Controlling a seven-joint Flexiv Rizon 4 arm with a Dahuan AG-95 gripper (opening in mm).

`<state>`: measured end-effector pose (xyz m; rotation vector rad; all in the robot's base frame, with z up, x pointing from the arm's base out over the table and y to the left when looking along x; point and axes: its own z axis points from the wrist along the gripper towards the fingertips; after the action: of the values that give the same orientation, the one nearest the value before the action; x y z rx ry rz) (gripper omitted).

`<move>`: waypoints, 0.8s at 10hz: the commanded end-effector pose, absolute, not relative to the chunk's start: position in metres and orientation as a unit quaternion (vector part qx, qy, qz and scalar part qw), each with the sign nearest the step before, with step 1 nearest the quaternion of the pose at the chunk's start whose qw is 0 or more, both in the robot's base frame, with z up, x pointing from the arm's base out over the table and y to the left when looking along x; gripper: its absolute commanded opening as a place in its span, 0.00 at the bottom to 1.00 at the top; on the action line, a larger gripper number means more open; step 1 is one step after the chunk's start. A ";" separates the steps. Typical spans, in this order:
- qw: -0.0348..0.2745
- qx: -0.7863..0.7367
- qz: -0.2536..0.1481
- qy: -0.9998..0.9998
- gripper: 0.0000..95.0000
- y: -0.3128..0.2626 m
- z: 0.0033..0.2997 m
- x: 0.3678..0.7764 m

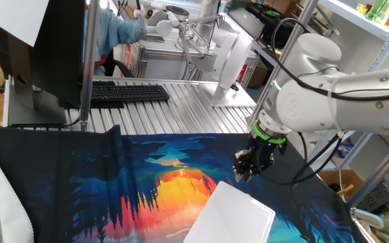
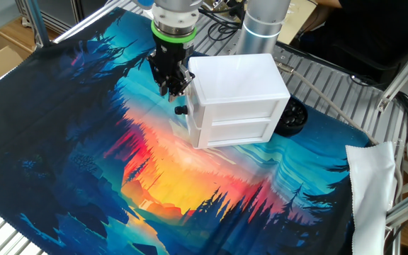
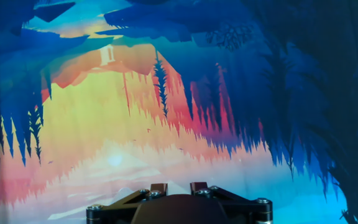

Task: Grasp the handle and close the drawer

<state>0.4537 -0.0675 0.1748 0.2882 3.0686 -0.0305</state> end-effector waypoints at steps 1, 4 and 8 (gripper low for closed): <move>0.030 0.097 -0.014 0.995 0.20 -0.068 0.175 0.455; 0.029 0.111 -0.011 0.993 0.20 -0.068 0.175 0.455; 0.028 0.128 -0.010 0.991 0.20 -0.067 0.174 0.453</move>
<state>0.4535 -0.0671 0.1736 0.3983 3.0589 -0.0301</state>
